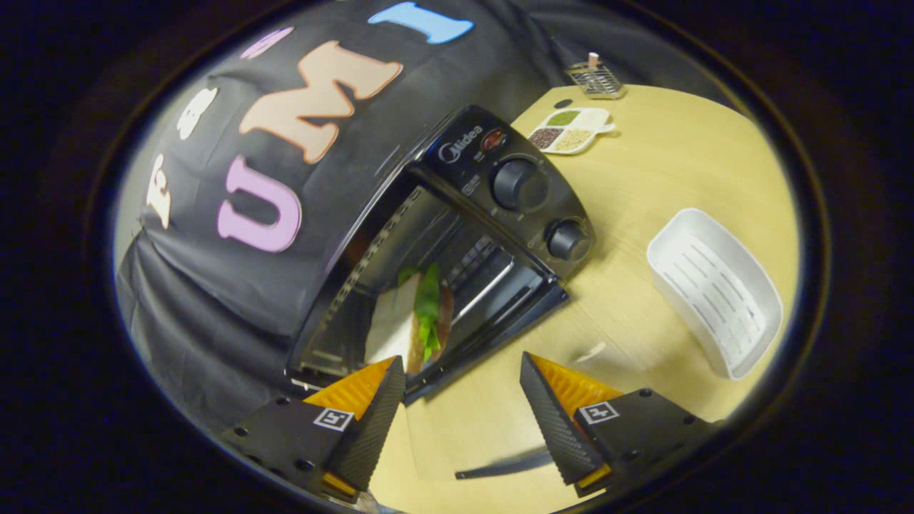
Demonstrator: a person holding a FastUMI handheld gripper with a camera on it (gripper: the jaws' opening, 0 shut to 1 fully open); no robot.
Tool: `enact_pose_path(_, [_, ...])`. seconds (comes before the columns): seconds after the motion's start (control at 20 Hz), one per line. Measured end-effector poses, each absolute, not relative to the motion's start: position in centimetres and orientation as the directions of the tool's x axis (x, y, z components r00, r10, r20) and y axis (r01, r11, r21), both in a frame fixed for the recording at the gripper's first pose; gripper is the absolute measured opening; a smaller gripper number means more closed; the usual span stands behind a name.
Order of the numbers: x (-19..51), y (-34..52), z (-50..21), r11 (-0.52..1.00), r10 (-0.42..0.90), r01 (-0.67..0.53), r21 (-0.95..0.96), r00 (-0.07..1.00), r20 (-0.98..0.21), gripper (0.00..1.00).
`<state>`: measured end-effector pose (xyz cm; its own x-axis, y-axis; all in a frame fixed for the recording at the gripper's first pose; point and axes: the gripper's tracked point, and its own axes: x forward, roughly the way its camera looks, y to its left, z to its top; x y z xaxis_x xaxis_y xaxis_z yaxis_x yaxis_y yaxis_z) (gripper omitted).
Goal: Open the toaster oven, put the food inside, and close the toaster oven door.
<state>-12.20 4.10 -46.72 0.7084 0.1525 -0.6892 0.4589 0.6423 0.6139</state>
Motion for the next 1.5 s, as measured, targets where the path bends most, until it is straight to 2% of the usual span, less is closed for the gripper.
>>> enact_pose_path(0.4, [-20.6, 5.4, -47.4, 0.793, 0.279, 0.324, 0.516, 0.561, -0.780, 0.99])
enact_pose_path(0.75, [-23.8, 4.2, -50.3, 0.898, 0.231, 0.231, 0.374, 0.476, -0.849, 0.98])
enact_pose_path(1.2, [-22.5, 2.9, -49.1, 0.917, 0.212, 0.191, 0.350, 0.510, -0.834, 0.98])
enact_pose_path(1.5, [-20.0, 2.6, -44.1, 0.945, 0.198, 0.088, 0.314, 0.611, -0.767, 0.98])
